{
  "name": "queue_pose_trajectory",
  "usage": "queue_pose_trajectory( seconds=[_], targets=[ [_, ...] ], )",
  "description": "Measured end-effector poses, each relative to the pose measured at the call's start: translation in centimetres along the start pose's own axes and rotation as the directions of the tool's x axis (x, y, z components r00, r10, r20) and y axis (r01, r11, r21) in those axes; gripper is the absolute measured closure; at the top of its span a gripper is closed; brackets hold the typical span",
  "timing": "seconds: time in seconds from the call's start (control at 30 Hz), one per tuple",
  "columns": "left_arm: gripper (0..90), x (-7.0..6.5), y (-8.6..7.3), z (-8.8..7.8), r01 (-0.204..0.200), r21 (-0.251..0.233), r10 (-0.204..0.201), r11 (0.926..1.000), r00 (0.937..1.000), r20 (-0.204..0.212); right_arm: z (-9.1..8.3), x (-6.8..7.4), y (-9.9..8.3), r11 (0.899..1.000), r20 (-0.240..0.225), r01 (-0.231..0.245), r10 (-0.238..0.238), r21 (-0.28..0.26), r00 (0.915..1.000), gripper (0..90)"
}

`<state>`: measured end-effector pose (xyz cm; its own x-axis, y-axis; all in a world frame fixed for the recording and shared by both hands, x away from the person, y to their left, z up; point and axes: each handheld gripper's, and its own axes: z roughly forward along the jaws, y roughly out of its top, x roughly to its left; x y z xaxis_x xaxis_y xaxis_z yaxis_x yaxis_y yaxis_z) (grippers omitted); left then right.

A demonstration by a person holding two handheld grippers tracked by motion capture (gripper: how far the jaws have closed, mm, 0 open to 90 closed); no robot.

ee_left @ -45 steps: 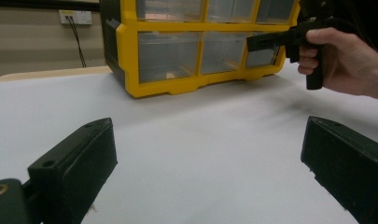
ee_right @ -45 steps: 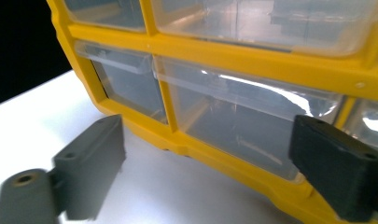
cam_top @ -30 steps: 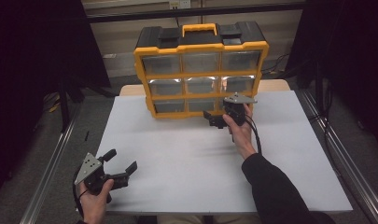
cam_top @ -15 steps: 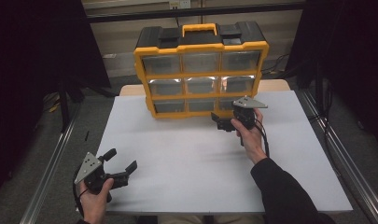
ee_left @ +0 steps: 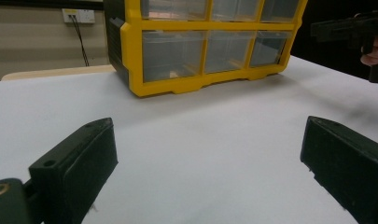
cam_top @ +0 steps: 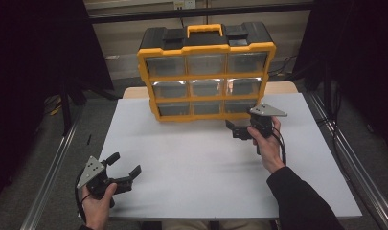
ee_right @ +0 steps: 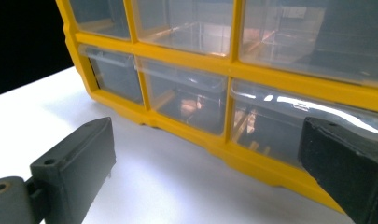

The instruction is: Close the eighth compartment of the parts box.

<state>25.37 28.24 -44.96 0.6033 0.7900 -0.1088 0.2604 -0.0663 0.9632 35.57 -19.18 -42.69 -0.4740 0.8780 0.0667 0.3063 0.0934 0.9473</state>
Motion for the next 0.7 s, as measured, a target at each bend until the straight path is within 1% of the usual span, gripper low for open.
queue_pose_trajectory(
  seconds=[0.03,0.1,0.13,0.2,0.27,0.33,0.43,0.47,0.53,0.67,0.7],
  targets=[
    [3.5,0.1,0.0,0.0,-0.004,0.002,0.004,1.0000,1.0000,0.001,-0.2,-0.1,-0.1,1.000,-0.002,0.006,-0.006,0.007,1.0000,3.2],
    [3.5,0.0,0.0,0.0,0.008,-0.003,-0.008,1.0000,1.0000,-0.005,-0.4,-0.1,-0.2,1.000,0.001,0.002,-0.002,0.016,1.0000,3.4],
    [3.5,0.1,0.0,0.0,0.001,-0.002,-0.001,1.0000,1.0000,-0.006,-0.8,-0.2,-0.6,1.000,-0.010,0.005,-0.005,0.013,0.9999,3.7],
    [3.5,0.1,0.0,-0.1,-0.007,-0.006,0.007,1.0000,0.9999,-0.009,-1.0,-0.3,-0.7,1.000,-0.008,0.002,-0.001,0.017,1.0000,3.6],
    [3.5,0.1,0.1,-0.2,-0.007,-0.008,0.007,0.9999,0.9999,-0.008,-1.7,-0.4,-1.2,1.000,-0.011,-0.013,0.013,0.011,0.9999,3.7],
    [3.5,0.1,0.0,-0.1,-0.009,-0.006,0.009,0.9999,0.9999,-0.011,-2.1,-0.6,-1.5,1.000,-0.007,-0.012,0.012,0.002,0.9999,3.8],
    [3.5,0.0,0.0,-0.1,-0.010,-0.006,0.010,0.9999,0.9999,-0.011,-2.5,-0.7,-1.8,1.000,-0.006,-0.009,0.010,0.004,0.9999,3.9],
    [3.5,0.0,0.0,-0.1,-0.007,-0.007,0.007,1.0000,0.9999,-0.010,-2.9,-0.8,-2.0,1.000,-0.015,-0.011,0.011,0.010,0.9998,5.0],
    [3.6,0.1,0.0,-0.2,-0.011,-0.004,0.011,0.9999,0.9999,-0.013,-3.2,-0.9,-2.1,1.000,-0.007,-0.012,0.012,0.012,0.9999,5.0],
    [3.6,0.1,0.0,-0.2,-0.002,-0.007,0.002,1.0000,0.9999,-0.010,-4.2,-0.9,-2.1,1.000,-0.005,-0.006,0.006,0.001,1.0000,5.1],
    [3.6,0.1,0.0,-0.2,-0.010,-0.007,0.010,0.9999,0.9998,-0.015,-4.4,-0.8,-2.2,1.000,-0.006,-0.004,0.004,0.000,1.0000,5.1]
  ],
)
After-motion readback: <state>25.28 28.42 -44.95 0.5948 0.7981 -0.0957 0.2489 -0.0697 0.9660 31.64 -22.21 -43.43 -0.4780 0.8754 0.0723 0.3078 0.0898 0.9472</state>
